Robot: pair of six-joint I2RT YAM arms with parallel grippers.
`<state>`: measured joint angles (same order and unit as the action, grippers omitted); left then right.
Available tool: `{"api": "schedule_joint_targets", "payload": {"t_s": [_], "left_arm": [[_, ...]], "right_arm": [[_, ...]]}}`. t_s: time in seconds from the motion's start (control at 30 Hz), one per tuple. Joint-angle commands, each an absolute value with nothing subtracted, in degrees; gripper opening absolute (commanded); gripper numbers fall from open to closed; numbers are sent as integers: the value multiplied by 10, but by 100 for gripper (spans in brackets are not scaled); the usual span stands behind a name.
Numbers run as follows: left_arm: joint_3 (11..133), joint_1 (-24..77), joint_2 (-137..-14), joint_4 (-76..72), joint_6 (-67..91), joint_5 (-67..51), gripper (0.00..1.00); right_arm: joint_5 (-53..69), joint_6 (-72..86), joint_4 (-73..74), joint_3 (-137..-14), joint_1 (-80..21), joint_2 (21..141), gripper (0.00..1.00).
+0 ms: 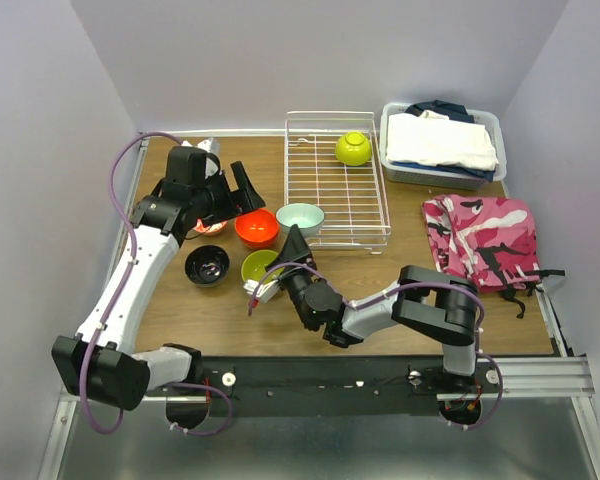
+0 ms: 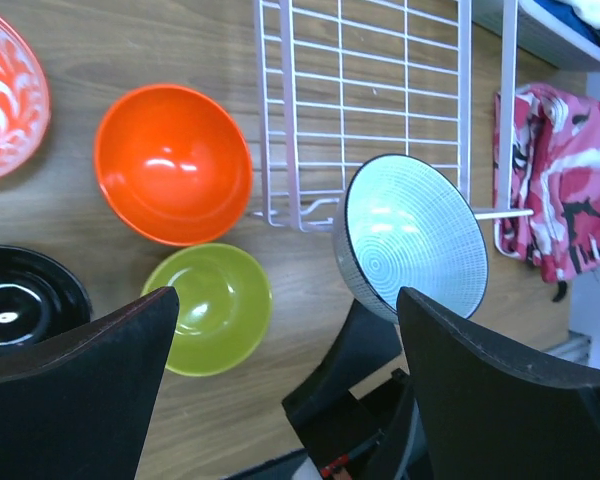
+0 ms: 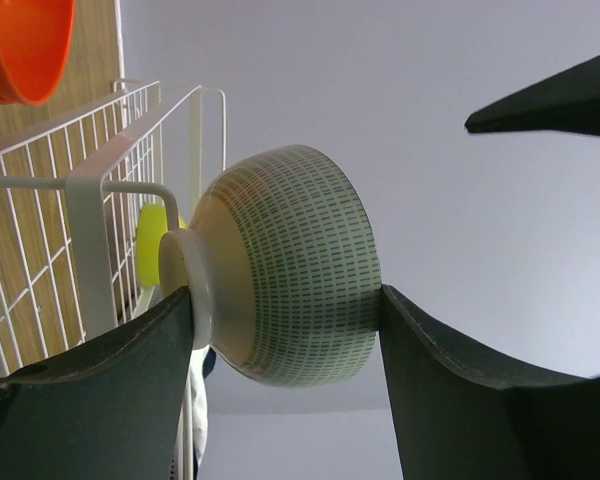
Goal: Unload the bowls from the dish rack
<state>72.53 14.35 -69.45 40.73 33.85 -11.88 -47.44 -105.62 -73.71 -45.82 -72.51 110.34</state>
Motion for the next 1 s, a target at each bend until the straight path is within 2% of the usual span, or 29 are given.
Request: {"api": "schedule_joint_targets", "payload": {"t_s": [0.0,0.3,0.5,0.73,0.93,0.97], "left_arm": [[751,142,-732,441,369,-205,99],[739,142,-806,431,396,-325,99],[736,145,-846,411,409,-356,95],[735,156,-880,418,394,-377,79],[730,158,-884,414,393,-370,48],[732,158,-882,413,393,-369,37]], "right_arm": [[-461,-1072,-1040,-479,-733,1120,41],[-461,-1074,-1040,-485,-738,1129,41],[-463,-1068,-1040,-486,-739,1135,41],[-464,-1063,-1040,-481,-739,1132,41],[-468,-1063,-1041,-479,-740,1133,41],[-468,-1063,-1040,-479,-740,1132,41]]}}
